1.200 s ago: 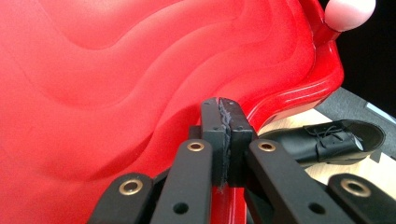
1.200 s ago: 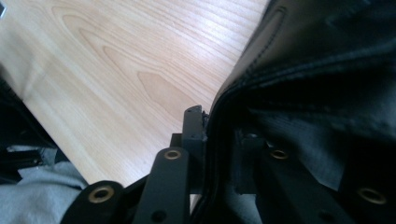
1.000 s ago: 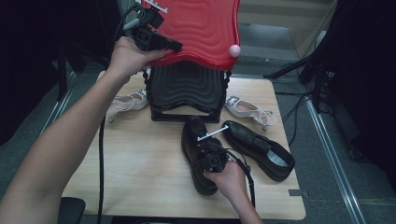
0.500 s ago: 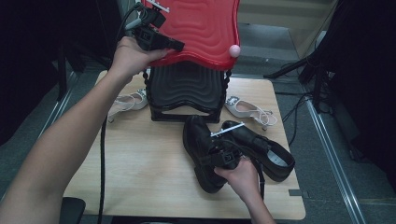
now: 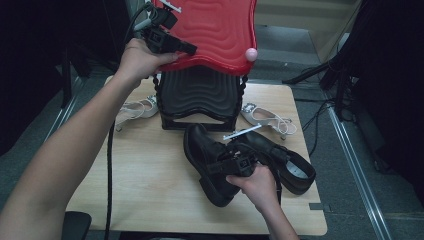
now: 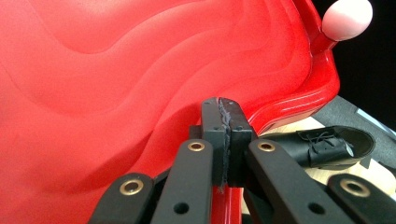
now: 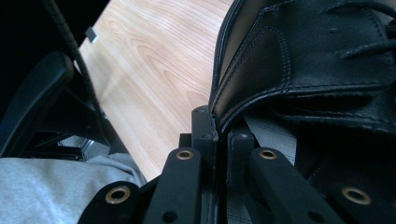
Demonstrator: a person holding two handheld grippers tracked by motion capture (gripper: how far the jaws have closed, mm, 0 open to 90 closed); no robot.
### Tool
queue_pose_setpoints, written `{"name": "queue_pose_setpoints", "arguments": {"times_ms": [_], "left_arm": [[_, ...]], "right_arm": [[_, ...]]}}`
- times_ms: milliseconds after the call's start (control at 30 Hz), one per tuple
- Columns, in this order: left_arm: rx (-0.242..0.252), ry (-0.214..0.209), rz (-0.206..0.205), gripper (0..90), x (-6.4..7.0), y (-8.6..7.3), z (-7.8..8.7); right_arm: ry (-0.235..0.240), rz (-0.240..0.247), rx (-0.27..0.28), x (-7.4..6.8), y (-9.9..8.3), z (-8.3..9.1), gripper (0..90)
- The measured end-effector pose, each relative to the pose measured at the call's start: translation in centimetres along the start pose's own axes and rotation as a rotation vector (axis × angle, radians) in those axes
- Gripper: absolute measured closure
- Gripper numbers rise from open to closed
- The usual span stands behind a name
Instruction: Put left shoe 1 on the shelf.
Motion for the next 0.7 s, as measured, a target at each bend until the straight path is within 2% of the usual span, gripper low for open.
{"name": "queue_pose_setpoints", "arguments": {"times_ms": [167, 200, 400, 533, 700], "left_arm": [[-0.001, -0.002, 0.002, 90.0, 0.0, 0.0, 0.0], [-0.002, -0.003, 0.008, 90.0, 0.0, 0.0, 0.0], [-0.012, -0.003, 0.008, 90.0, -0.1, 0.1, 0.0], [-0.011, 0.000, 0.007, 90.0, -0.1, 0.1, 0.0], [-0.010, 0.006, 0.004, 90.0, 0.0, 0.1, 0.0]], "right_arm": [[0.023, 0.021, 0.005, -1.1, 0.6, 0.4, 87.2], [0.035, 0.036, 0.010, -1.9, 1.0, 0.9, 87.2], [0.045, 0.079, 0.042, -3.7, 2.4, 2.2, 87.2], [0.018, 0.111, 0.073, -4.6, 4.1, 3.2, 87.1], [-0.022, 0.144, 0.109, -4.7, 6.5, 3.6, 87.1]]}}
Point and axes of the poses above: each handheld gripper's, and its own axes: z roughly backward along the jaws, y roughly out of its top, x roughly to its right, the point moved 5 cm from there along -z, roughly forward along the jaws, and after that the axes turned 14 degrees about y, right-handed, at the moved point
